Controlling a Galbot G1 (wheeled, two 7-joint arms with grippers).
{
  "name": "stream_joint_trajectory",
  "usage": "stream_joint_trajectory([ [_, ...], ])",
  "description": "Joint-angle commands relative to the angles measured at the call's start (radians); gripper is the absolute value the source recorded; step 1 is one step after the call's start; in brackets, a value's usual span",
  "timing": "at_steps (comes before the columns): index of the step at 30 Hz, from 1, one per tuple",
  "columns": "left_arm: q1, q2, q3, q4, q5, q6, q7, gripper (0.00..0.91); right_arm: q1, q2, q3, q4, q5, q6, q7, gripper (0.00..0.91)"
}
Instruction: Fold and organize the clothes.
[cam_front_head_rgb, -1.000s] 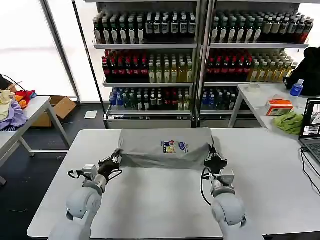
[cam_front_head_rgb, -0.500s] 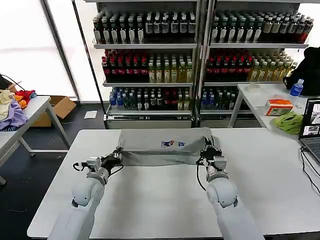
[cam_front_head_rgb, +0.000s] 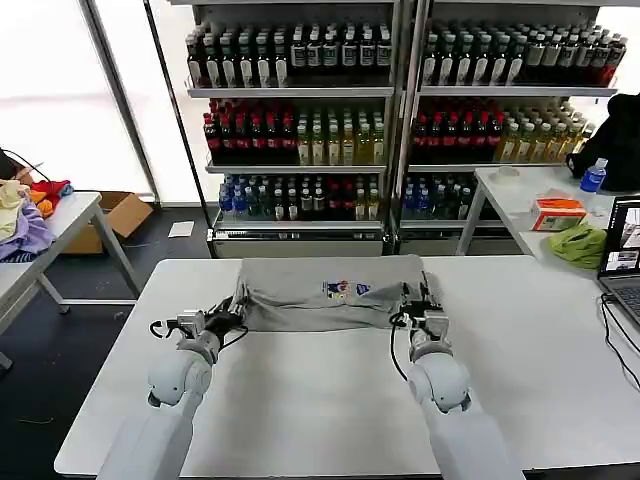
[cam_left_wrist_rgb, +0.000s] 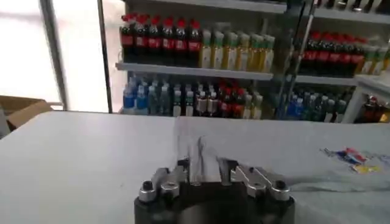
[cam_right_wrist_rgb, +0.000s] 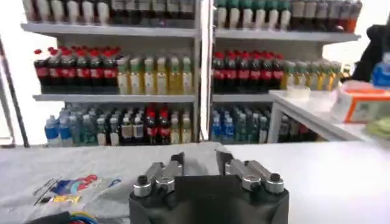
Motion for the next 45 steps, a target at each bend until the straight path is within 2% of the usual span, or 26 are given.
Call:
stream_joint_trajectory([
  [1, 0.064, 0.022, -0.008, -0.117, -0.007, 0.034, -0.024, 0.907, -0.061, -0.016, 0.013, 0.108, 0.063, -0.026, 0.069, 0.907],
  [7, 0.147, 0.048, -0.034, -0.206, -0.005, 0.039, -0.013, 0.907, -0.186, -0.063, 0.034, 0.204, 0.033, -0.036, 0.04, 0.907],
  [17, 0.184, 0.036, -0.045, -0.16, 0.021, 0.022, -0.006, 0.907, -0.234, -0.074, 0.056, 0.224, 0.014, -0.086, 0.073, 0.907],
  [31, 0.129, 0.033, -0.028, -0.088, 0.064, 0.01, 0.005, 0.907, -0.186, -0.101, 0.058, 0.115, 0.039, -0.122, 0.069, 0.907],
  [45, 0.125, 0.03, -0.016, -0.06, 0.077, 0.012, 0.01, 0.897, -0.142, -0.074, 0.038, 0.011, 0.068, -0.118, 0.049, 0.907],
])
